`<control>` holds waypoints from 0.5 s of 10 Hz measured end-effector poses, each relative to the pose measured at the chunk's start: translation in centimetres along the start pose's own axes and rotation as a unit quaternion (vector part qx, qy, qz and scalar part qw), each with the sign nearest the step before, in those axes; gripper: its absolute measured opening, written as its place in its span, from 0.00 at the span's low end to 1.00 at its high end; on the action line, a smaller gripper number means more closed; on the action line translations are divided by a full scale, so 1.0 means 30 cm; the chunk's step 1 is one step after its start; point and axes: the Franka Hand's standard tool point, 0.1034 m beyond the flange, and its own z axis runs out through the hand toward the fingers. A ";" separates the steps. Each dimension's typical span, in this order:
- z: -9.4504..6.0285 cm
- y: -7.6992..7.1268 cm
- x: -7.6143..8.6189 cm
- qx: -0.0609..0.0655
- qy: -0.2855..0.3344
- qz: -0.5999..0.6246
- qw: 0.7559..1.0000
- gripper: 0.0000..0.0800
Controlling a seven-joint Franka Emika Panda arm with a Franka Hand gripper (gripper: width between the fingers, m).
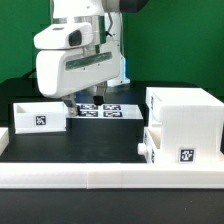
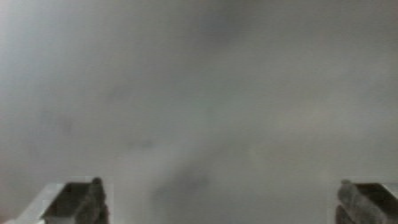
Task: Assemble drawer
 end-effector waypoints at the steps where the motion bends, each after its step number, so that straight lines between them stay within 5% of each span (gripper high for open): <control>1: -0.003 0.001 -0.039 0.000 -0.004 0.029 1.000 0.81; 3: -0.019 0.001 -0.118 -0.007 -0.006 0.093 0.996 0.81; 5: -0.020 -0.006 -0.127 -0.006 -0.007 0.143 0.990 0.81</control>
Offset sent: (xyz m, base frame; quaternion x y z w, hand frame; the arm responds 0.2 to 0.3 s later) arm -0.0186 -0.0166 0.0101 0.0170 0.0121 0.1890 0.9817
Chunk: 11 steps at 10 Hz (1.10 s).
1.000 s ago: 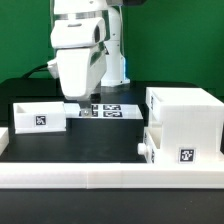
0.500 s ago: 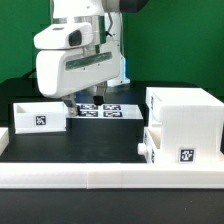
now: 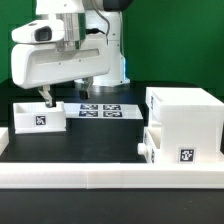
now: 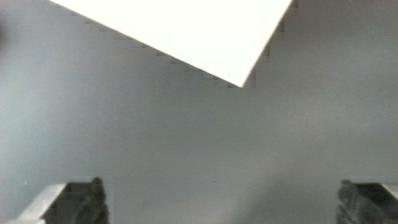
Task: Assemble drawer
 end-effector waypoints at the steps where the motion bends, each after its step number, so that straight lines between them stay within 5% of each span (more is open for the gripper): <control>1: 0.001 -0.003 0.002 0.001 0.001 0.036 0.999 0.81; 4: 0.001 -0.008 0.001 0.003 0.003 0.124 0.992 0.81; 11: 0.037 -0.048 -0.171 -0.002 -0.011 0.170 0.985 0.81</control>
Offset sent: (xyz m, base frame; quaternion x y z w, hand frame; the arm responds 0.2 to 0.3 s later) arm 0.0000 0.0000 0.0000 0.0000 0.0000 0.1938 0.9810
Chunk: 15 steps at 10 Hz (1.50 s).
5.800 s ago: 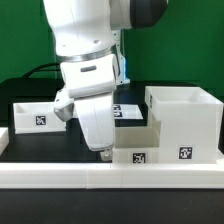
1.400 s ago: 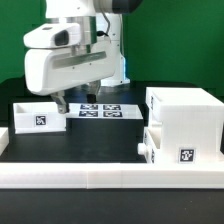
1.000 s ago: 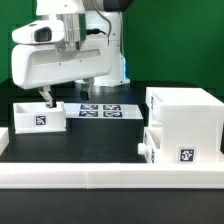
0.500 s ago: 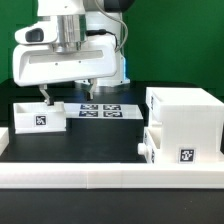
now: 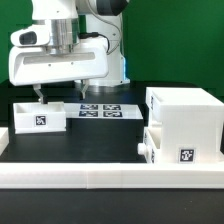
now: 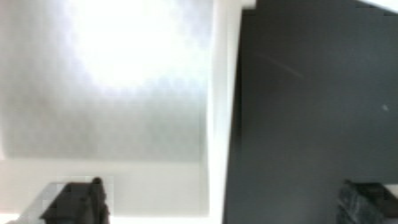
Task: Assemble drawer
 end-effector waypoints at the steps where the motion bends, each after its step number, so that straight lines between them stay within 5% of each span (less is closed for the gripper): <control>1: 0.006 0.003 0.008 -0.002 0.004 -0.008 1.000 0.81; 5: 0.010 0.001 0.008 -0.004 0.006 -0.008 1.000 0.81; 10: 0.127 -0.028 -0.087 -0.016 0.021 -0.009 1.000 0.81; 15: 0.151 -0.030 -0.140 -0.023 0.024 -0.012 0.999 0.81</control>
Offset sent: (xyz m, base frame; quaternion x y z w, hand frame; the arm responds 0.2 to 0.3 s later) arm 0.0000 0.0000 0.0000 0.0000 0.0000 0.0000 1.0000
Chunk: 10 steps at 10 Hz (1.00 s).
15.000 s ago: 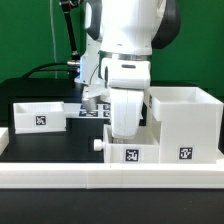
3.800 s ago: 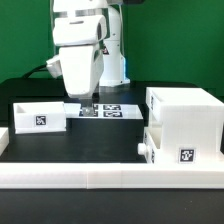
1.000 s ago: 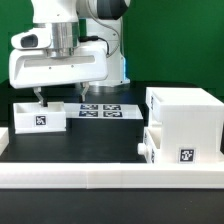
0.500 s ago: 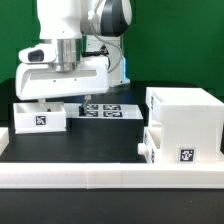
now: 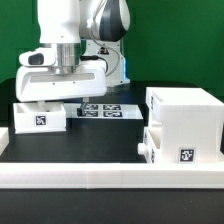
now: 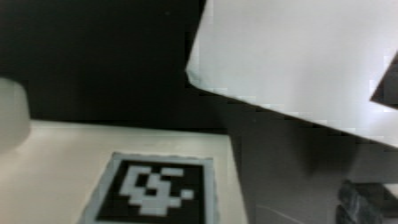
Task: Assemble drawer
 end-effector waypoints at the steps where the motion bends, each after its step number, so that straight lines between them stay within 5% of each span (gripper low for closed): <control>1: -0.001 0.004 0.005 0.000 0.001 0.000 1.000 0.65; 2: -0.003 0.007 0.012 -0.001 0.002 0.000 1.000 0.65; 4: -0.005 0.012 0.025 -0.003 0.005 -0.002 1.000 0.31; 5: -0.005 0.012 0.029 -0.003 0.005 -0.002 1.000 0.31; 6: -0.004 0.011 0.031 -0.003 0.005 -0.003 1.000 0.09; 10: -0.004 0.011 0.031 -0.003 0.006 -0.003 1.000 0.05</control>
Offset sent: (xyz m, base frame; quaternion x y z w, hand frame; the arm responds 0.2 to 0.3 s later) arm 0.0127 -0.0004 0.0012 -0.0018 0.0016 0.0044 1.0000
